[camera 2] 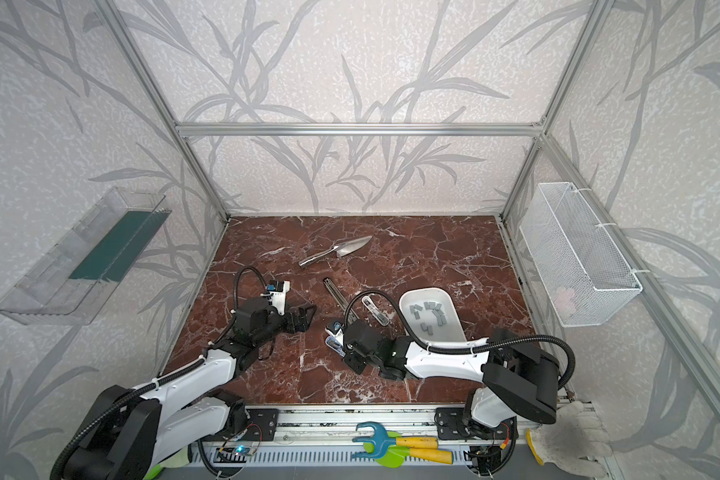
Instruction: Load the staples into the stapler
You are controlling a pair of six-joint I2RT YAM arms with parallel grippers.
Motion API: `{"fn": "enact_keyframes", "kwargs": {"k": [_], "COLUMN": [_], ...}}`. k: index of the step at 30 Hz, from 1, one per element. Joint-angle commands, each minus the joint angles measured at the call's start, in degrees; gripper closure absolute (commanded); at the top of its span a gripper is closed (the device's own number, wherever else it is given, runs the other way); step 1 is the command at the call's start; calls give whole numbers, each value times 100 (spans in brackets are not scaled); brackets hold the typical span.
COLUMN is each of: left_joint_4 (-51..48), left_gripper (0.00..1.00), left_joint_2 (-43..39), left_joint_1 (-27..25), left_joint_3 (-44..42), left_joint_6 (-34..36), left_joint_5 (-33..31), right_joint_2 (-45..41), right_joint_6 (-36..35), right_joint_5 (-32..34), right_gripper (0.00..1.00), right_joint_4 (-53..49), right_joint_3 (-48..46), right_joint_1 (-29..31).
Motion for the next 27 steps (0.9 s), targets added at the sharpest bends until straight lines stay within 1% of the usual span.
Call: {"fn": "enact_keyframes", "kwargs": {"k": [1,10,27], "left_joint_4": [74,82,84], "left_gripper": [2,2,2], "left_joint_2": [18,23,41], "left_joint_1": [-30,-35,-53], "left_joint_3": [126,118,140], "left_joint_6": [58,67,84], "left_joint_5": [-67,-90,-99], "right_joint_2": [5,294,444], "right_joint_6": [-107,-247,-232], "right_joint_5": [-29,20,33], "right_gripper": [91,93,94], "right_joint_4": [-62,-77,-112], "right_joint_3": [25,138,221], "right_joint_1": [27,31,28]}}
